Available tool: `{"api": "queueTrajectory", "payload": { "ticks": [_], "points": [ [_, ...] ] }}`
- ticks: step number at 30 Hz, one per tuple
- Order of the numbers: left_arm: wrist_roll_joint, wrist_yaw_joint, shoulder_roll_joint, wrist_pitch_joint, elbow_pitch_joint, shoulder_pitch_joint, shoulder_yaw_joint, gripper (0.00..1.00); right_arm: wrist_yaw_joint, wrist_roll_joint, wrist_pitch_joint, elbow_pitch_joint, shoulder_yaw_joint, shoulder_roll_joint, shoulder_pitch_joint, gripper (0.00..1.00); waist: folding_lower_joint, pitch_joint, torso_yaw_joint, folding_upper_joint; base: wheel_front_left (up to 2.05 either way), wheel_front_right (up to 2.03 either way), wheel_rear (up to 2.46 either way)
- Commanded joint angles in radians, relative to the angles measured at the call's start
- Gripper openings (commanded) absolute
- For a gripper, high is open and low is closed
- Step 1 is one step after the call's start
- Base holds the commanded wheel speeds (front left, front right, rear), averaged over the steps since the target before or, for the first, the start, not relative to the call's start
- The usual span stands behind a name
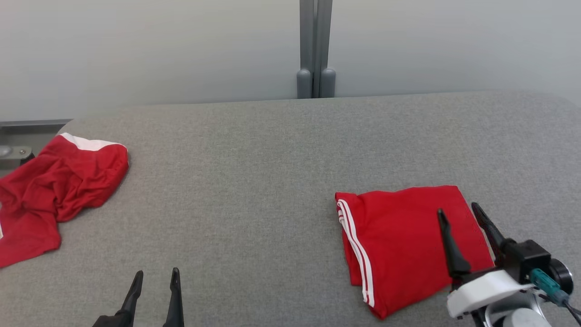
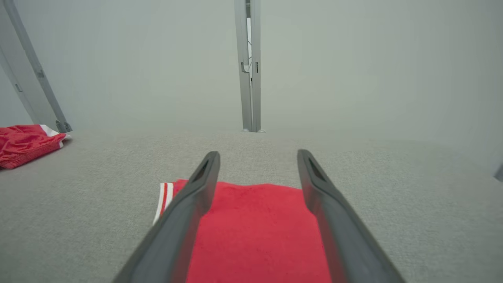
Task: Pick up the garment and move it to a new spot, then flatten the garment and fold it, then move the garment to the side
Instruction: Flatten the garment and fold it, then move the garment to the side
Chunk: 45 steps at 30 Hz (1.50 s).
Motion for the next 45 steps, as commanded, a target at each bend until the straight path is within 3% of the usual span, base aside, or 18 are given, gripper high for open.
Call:
{"api": "queueTrajectory", "payload": {
  "ticks": [1, 9, 17, 20, 23, 24, 25, 28, 32, 35, 45],
  "points": [
    [-0.008, -0.002, 0.002, 0.0, 0.005, 0.015, 0.007, 1.0, -0.001, -0.01, -0.002, -0.025, -0.017, -0.005, 0.037, 1.0, 0.0, -0.009, -0.003, 0.0, 0.0, 0.0, 0.0],
    [-0.015, -0.019, 0.002, 0.0, 0.018, 0.033, 0.02, 1.0, -0.001, 0.017, -0.003, -0.034, -0.083, -0.012, 0.125, 1.0, 0.0, -0.023, -0.003, 0.0, 0.0, 0.0, 0.0],
    [-0.017, -0.033, 0.002, 0.0, 0.022, 0.024, 0.016, 1.0, -0.001, 0.036, -0.003, -0.009, -0.091, 0.0, 0.115, 1.0, 0.0, -0.019, -0.004, 0.0, 0.0, 0.0, 0.0],
    [-0.018, -0.035, 0.002, 0.0, 0.02, 0.016, 0.015, 1.0, -0.001, 0.089, -0.002, 0.01, -0.084, 0.012, 0.091, 1.0, 0.0, -0.013, -0.006, 0.0, 0.0, 0.0, 0.0],
    [-0.02, -0.037, 0.002, 0.0, 0.018, 0.005, 0.013, 1.0, -0.001, 0.172, -0.002, 0.072, -0.037, -0.022, 0.061, 1.0, 0.0, -0.004, -0.006, 0.0, 0.0, 0.0, 0.0],
    [-0.021, -0.038, 0.002, 0.0, 0.016, 0.001, 0.013, 1.0, -0.001, 0.214, 0.023, 0.09, -0.019, -0.047, 0.035, 1.0, 0.0, 0.0, -0.006, 0.0, 0.0, 0.0, 0.0],
    [-0.021, -0.04, 0.002, 0.0, 0.012, -0.003, 0.009, 1.0, -0.001, 0.324, 0.157, 0.093, 0.029, -0.114, -0.037, 1.0, 0.0, 0.022, -0.012, 0.0, 0.0, 0.0, 0.0],
    [-0.02, -0.041, 0.002, 0.0, 0.014, -0.009, 0.002, 1.0, -0.001, 0.402, 0.352, 0.083, 0.048, -0.188, -0.116, 1.0, 0.0, 0.051, -0.017, 0.0, 0.0, 0.0, 0.0],
    [-0.023, -0.042, 0.002, 0.0, 0.021, -0.042, -0.02, 1.0, -0.001, 0.38, 0.576, 0.141, 0.037, -0.266, -0.2, 1.0, 0.0, 0.099, 0.0, 0.0, 0.0, 0.0, 0.0],
    [-0.026, -0.042, 0.002, 0.0, 0.028, -0.065, -0.035, 1.0, -0.001, 0.339, 0.669, 0.195, 0.015, -0.266, -0.251, 1.0, 0.0, 0.131, 0.019, 0.0, 0.0, 0.0, 0.0],
    [-0.027, -0.044, 0.002, 0.0, 0.04, -0.113, -0.054, 1.0, -0.001, 0.232, 0.724, 0.405, -0.053, -0.186, -0.324, 1.0, 0.0, 0.17, 0.075, 0.0, 0.0, 0.0, 0.0]
  ]
}}
